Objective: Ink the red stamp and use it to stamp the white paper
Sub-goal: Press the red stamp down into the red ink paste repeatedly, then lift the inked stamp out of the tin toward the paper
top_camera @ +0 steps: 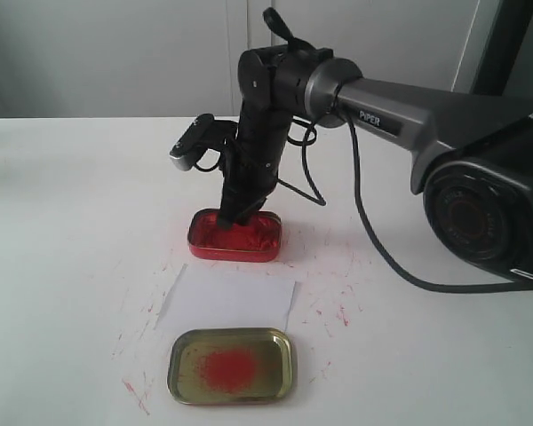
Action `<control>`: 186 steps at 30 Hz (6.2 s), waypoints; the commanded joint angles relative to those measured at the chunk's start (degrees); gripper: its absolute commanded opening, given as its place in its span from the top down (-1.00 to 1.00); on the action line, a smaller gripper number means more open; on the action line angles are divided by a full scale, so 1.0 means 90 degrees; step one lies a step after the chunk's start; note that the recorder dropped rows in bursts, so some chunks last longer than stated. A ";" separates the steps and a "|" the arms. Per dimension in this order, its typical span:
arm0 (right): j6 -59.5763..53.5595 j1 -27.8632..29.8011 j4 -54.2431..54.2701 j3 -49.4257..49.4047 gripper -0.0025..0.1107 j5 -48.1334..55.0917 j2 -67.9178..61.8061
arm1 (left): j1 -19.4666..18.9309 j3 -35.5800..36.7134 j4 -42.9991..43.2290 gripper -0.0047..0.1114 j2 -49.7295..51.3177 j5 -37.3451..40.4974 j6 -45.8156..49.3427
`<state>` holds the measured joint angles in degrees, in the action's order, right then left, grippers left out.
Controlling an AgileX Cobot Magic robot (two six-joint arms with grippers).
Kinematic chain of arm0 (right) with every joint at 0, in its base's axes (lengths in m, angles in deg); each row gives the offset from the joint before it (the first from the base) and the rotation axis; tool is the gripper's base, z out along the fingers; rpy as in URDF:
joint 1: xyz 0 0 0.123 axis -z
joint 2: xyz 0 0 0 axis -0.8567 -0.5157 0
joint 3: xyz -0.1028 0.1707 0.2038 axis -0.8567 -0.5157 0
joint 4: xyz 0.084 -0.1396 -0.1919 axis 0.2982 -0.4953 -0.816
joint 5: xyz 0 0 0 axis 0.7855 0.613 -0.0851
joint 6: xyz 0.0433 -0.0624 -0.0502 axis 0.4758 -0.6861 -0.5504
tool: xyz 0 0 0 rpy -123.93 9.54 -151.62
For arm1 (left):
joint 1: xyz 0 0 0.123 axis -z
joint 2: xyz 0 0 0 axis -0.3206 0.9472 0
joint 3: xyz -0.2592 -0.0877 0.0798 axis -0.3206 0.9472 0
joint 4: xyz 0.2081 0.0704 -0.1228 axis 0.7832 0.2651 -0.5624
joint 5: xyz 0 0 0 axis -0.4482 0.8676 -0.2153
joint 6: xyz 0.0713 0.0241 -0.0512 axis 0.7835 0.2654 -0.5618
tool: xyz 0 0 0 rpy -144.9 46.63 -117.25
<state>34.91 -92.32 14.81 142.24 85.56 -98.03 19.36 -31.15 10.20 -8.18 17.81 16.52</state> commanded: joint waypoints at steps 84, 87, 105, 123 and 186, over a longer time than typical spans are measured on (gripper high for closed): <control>0.1609 -0.0338 -0.0585 0.0262 0.96 -0.0022 -0.0404 | -0.0018 0.0044 -0.0062 0.92 -0.0032 -0.0025 -0.0036; 0.1609 -0.0338 -0.0585 0.0262 0.96 -0.0023 -0.0280 | -0.0018 0.0044 -0.0062 0.92 -0.0032 -0.0025 -0.0036; 0.1626 -0.0338 -0.0585 0.0262 0.96 -0.0107 -0.0092 | -0.0018 0.0044 -0.0062 0.92 -0.0032 -0.0025 -0.0036; 0.1540 0.0093 0.0531 0.0262 0.96 -0.0100 -0.0208 | -0.0018 0.0044 -0.0062 0.92 -0.0032 -0.0025 -0.0036; 0.1429 0.0353 0.1330 0.0262 0.96 0.0037 0.0026 | -0.0018 0.0044 -0.0062 0.92 -0.0032 -0.0025 -0.0036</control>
<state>48.09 -89.53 26.52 144.57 85.87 -99.53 19.36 -31.15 10.20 -8.18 17.81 16.52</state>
